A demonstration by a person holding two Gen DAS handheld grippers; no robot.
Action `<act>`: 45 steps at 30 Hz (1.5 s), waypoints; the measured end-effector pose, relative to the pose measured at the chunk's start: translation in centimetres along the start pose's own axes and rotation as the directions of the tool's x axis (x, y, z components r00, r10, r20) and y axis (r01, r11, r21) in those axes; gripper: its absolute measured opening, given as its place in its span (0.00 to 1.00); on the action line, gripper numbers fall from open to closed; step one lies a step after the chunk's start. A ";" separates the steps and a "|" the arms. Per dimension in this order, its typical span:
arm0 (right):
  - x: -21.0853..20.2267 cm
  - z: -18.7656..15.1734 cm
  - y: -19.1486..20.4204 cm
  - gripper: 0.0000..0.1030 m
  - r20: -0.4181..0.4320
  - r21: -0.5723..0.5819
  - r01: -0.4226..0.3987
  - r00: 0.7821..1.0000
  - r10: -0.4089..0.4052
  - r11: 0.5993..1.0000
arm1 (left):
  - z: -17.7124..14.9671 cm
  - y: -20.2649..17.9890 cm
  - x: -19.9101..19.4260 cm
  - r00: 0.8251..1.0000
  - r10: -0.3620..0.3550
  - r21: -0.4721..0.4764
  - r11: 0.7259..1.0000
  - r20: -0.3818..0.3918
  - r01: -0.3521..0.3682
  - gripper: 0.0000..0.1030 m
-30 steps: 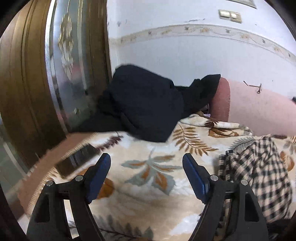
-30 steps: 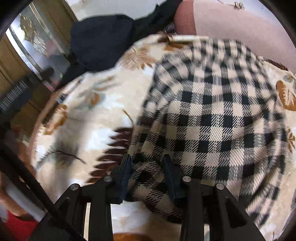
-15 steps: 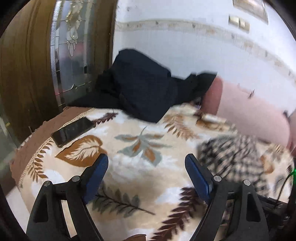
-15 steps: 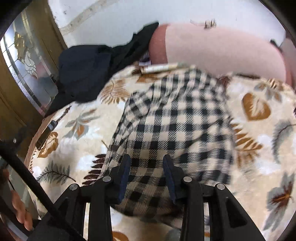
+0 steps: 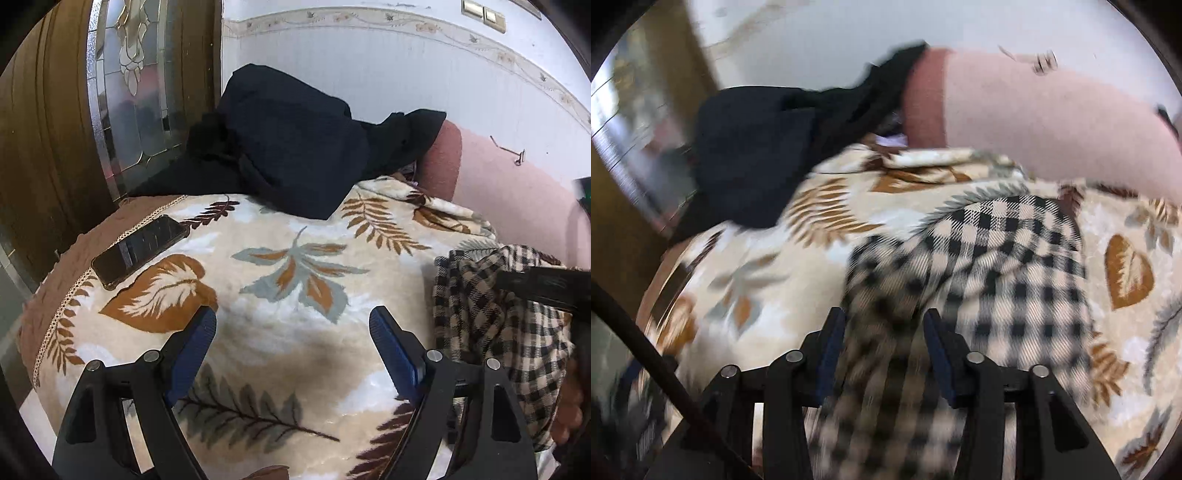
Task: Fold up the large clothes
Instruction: 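Lay the folded shirt flat and open the right gripper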
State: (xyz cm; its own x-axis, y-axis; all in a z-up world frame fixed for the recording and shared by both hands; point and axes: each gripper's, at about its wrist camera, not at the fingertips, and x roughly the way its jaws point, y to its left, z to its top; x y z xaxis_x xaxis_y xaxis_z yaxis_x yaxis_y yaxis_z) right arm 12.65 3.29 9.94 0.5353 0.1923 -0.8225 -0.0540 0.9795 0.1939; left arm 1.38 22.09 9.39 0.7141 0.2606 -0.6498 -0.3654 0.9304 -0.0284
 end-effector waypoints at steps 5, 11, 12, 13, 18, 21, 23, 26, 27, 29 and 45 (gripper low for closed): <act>7.5 -0.5 0.2 0.34 -0.177 0.104 -0.125 0.974 0.142 0.987 | 0.4 0.4 0.4 1.000 -0.001 -0.020 1.000 -0.003 0.001 0.82; 0.4 -2.3 1.0 0.34 -0.003 0.062 -0.173 0.985 0.173 0.983 | 0.4 0.5 0.2 1.000 -0.001 -0.017 1.000 0.005 0.001 0.82; -0.9 -2.9 0.9 0.34 0.017 0.059 -0.172 0.985 0.171 0.983 | 0.4 0.4 0.1 1.000 0.002 -0.016 1.000 0.011 -0.002 0.82; -2.0 -3.9 1.0 0.34 0.031 0.053 -0.168 0.986 0.166 0.984 | 0.4 0.3 -0.1 1.000 0.006 -0.014 1.000 0.019 -0.006 0.82; -2.8 -10.9 2.2 0.34 -0.043 -0.001 -0.208 0.977 0.208 0.978 | 0.1 -0.6 -1.8 0.995 0.009 0.020 1.000 0.096 -0.011 0.82; -2.1 -14.1 3.1 0.34 -0.079 -0.051 -0.186 0.980 0.181 0.981 | 0.0 -1.1 -3.1 0.990 -0.002 0.045 0.999 0.142 -0.005 0.83; -3.0 -15.0 3.4 0.34 -0.069 -0.069 -0.189 0.980 0.185 0.979 | -0.3 -1.4 -4.1 0.987 -0.032 0.065 0.998 0.157 0.022 0.83; -5.5 -15.9 3.3 0.35 -0.035 -0.085 -0.181 0.983 0.178 0.980 | -1.0 -1.7 -5.2 0.987 -0.075 0.077 0.995 0.141 0.065 0.83; -6.6 -16.3 3.0 0.37 -0.011 -0.092 -0.154 0.988 0.154 0.984 | -1.2 -1.8 -5.5 0.987 -0.083 0.079 0.994 0.136 0.073 0.83; -8.4 -16.9 2.0 0.48 0.039 -0.089 -0.084 0.995 0.088 0.992 | -2.0 -2.3 -5.9 0.989 -0.085 0.088 0.993 0.118 0.075 0.83; -11.9 -19.9 -6.0 0.59 0.085 0.048 0.136 0.986 -0.140 0.990 | -9.1 -7.2 -5.7 0.978 -0.141 0.129 0.978 -0.155 0.161 0.83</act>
State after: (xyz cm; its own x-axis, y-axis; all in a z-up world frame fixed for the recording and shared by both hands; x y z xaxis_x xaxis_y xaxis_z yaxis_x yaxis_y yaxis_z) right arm -10.16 -3.69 7.93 0.6077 0.0478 -0.7928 0.0602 0.9925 0.1060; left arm -5.50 11.60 6.37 0.6574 0.0842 -0.7488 -0.1655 0.9856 -0.0345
